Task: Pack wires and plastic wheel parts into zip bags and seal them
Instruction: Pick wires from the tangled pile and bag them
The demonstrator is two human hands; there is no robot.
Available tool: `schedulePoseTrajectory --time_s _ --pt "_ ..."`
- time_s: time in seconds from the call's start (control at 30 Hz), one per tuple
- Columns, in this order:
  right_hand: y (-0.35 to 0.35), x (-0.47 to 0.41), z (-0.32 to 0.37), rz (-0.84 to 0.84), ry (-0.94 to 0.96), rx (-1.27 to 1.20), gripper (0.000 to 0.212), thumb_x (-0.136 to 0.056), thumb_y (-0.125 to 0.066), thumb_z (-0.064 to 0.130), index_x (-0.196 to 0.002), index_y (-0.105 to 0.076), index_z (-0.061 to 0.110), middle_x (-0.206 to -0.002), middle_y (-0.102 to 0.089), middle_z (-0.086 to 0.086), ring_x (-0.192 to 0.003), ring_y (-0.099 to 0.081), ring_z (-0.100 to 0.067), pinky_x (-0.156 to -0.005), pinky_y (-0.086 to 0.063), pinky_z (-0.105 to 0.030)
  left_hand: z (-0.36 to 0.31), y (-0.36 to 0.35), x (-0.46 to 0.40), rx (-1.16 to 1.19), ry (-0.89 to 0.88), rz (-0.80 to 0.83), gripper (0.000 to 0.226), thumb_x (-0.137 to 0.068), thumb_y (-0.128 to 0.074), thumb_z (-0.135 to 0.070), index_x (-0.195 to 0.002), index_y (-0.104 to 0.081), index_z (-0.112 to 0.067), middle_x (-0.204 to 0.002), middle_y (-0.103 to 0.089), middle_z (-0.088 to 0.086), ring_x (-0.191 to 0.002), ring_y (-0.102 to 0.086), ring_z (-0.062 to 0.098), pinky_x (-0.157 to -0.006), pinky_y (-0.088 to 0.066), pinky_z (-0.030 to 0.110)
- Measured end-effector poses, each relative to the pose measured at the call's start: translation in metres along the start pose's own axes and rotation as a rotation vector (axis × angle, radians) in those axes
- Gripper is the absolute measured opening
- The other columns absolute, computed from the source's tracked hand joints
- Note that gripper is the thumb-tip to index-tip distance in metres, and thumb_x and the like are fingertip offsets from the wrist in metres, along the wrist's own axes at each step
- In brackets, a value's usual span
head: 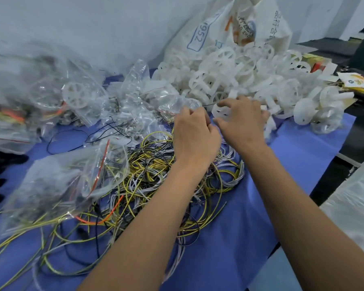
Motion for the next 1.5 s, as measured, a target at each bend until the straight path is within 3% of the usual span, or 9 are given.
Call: schedulePoseTrajectory --time_s 0.23,0.4,0.6,0.83,1.03,1.23,1.33,1.4,1.5 --pt "-0.009 0.038 0.109 0.173 0.139 -0.830 0.052 -0.098 -0.063 0.036 -0.146 -0.046 0.025 -0.126 -0.060 0.004 -0.096 -0.061 -0.008 -0.087 -0.049 -0.030 0.051 0.118 0.019 -0.419 -0.040 -0.246 0.022 -0.076 -0.074 -0.016 -0.096 -0.063 -0.019 -0.110 -0.055 0.005 -0.110 -0.046 0.028 -0.083 -0.034 0.029" --pt "-0.043 0.081 0.181 0.422 -0.055 -1.436 0.033 -0.105 -0.049 0.041 -0.110 -0.069 0.016 -0.095 -0.075 -0.009 -0.076 -0.070 -0.016 -0.061 -0.051 -0.032 0.116 0.180 0.054 -0.574 0.158 -0.289 0.035 -0.078 -0.076 -0.017 -0.110 -0.061 -0.018 -0.116 -0.051 0.012 -0.115 -0.045 0.034 -0.083 -0.039 0.037" --pt "-0.063 0.116 0.235 0.627 -0.081 -1.893 0.040 -0.101 -0.050 0.049 -0.077 -0.074 0.030 -0.067 -0.059 0.004 -0.057 -0.047 -0.013 -0.051 -0.026 -0.027 0.170 0.233 0.071 -0.373 0.213 -0.297 0.049 -0.084 -0.056 -0.064 -0.104 -0.064 -0.020 -0.104 -0.064 0.005 -0.105 -0.057 0.031 -0.095 -0.035 0.038" --pt "-0.063 0.122 0.234 0.770 -0.028 -2.130 0.040 -0.095 -0.051 0.041 -0.116 -0.044 0.007 -0.078 -0.036 -0.007 -0.049 -0.031 -0.008 -0.045 -0.018 -0.020 0.218 0.231 0.092 0.370 0.509 -0.349 0.029 -0.069 -0.068 -0.030 -0.095 -0.060 -0.019 -0.094 -0.062 -0.003 -0.078 -0.054 0.008 -0.071 -0.044 0.023" --pt "-0.052 0.134 0.248 0.915 0.262 -1.928 0.030 -0.093 -0.067 0.029 -0.093 -0.059 0.000 -0.064 -0.048 -0.014 -0.044 -0.033 -0.014 -0.042 -0.019 -0.025 0.204 0.217 0.077 0.513 0.553 -0.333 0.019 -0.079 -0.067 -0.003 -0.070 -0.059 -0.018 -0.062 -0.057 0.000 -0.053 -0.047 0.018 -0.052 -0.038 0.029" --pt "-0.073 0.119 0.223 0.678 0.081 -1.548 0.011 -0.092 -0.068 0.023 -0.097 -0.074 0.015 -0.071 -0.066 -0.003 -0.048 -0.049 -0.014 -0.039 -0.031 -0.023 0.192 0.238 0.044 0.393 0.567 -0.355 0.020 -0.069 -0.066 -0.005 -0.062 -0.058 -0.022 -0.057 -0.054 -0.004 -0.054 -0.045 0.019 -0.058 -0.038 0.032" --pt "-0.071 0.123 0.227 0.508 0.347 -1.066 0.007 -0.090 -0.073 0.020 -0.095 -0.074 0.017 -0.067 -0.070 0.009 -0.055 -0.060 -0.003 -0.052 -0.047 -0.023 0.169 0.227 0.027 0.194 0.453 -0.185 0.016 -0.071 -0.067 -0.006 -0.065 -0.061 -0.019 -0.059 -0.060 -0.008 -0.059 -0.058 0.019 -0.058 -0.048 0.034" --pt "-0.060 0.127 0.235 0.327 0.496 -0.839 0.010 -0.085 -0.071 0.019 -0.081 -0.069 0.028 -0.056 -0.057 0.021 -0.051 -0.050 0.002 -0.054 -0.036 -0.011 0.151 0.214 0.022 -0.023 0.371 -0.094 0.011 -0.070 -0.066 -0.010 -0.070 -0.061 -0.020 -0.072 -0.065 -0.003 -0.073 -0.065 0.023 -0.062 -0.050 0.033" --pt "-0.050 0.127 0.236 0.214 0.481 -0.896 0.021 -0.070 -0.063 0.016 -0.080 -0.056 0.034 -0.056 -0.055 0.015 -0.050 -0.047 -0.005 -0.051 -0.038 -0.015 0.134 0.205 0.019 -0.180 0.298 -0.104 0.006 -0.075 -0.064 -0.019 -0.076 -0.059 -0.021 -0.083 -0.065 -0.001 -0.082 -0.060 0.021 -0.059 -0.037 0.026"
Point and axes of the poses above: each hand's wrist, its own x-axis away from the middle knuckle, its own y-axis out of the back of the hand, z = x × y, the point moved 8 cm from there along -x, towards the middle knuckle
